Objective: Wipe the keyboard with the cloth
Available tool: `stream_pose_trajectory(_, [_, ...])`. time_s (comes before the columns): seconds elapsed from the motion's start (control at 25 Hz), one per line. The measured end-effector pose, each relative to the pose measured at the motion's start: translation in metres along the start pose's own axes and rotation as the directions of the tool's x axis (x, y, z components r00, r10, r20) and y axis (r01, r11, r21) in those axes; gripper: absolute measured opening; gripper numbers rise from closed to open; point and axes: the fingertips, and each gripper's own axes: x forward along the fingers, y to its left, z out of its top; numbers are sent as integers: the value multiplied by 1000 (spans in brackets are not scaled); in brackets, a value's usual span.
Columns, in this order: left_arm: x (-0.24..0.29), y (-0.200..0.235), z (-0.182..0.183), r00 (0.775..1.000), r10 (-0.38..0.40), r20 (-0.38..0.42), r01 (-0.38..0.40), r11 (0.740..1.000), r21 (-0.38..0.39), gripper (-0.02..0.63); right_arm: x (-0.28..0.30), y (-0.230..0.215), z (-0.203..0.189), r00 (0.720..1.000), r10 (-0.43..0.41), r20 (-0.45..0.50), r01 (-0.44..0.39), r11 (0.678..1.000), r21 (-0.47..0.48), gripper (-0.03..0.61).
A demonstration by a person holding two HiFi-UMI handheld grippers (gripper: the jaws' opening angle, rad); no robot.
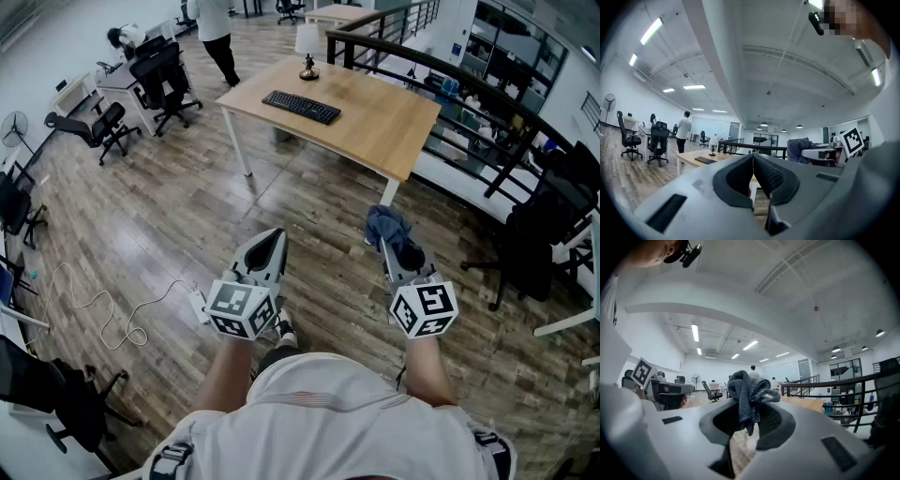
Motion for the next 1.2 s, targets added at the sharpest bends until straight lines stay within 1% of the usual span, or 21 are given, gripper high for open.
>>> stream_pose_trajectory(0.36, [-9, 12, -8, 1000, 10, -24, -10, 1000, -12, 15, 8, 13, -11, 1000, 4, -23, -4, 1000, 12, 126])
stream_pose_trajectory(0.72, [5, 27, -18, 999, 8, -50, -9, 1000, -25, 15, 27, 6, -24, 998, -8, -56, 9, 999, 32, 126])
stream_pose_trajectory(0.92, [19, 58, -20, 998, 24, -57, -27, 999, -38, 15, 62, 6, -22, 999, 10, -36, -7, 998, 70, 129])
stream_pose_trajectory(1.2, [60, 129, -15, 998, 40, -48, -42, 997, -58, 15, 151, 6, -16, 999, 27, -42, -25, 999, 47, 129])
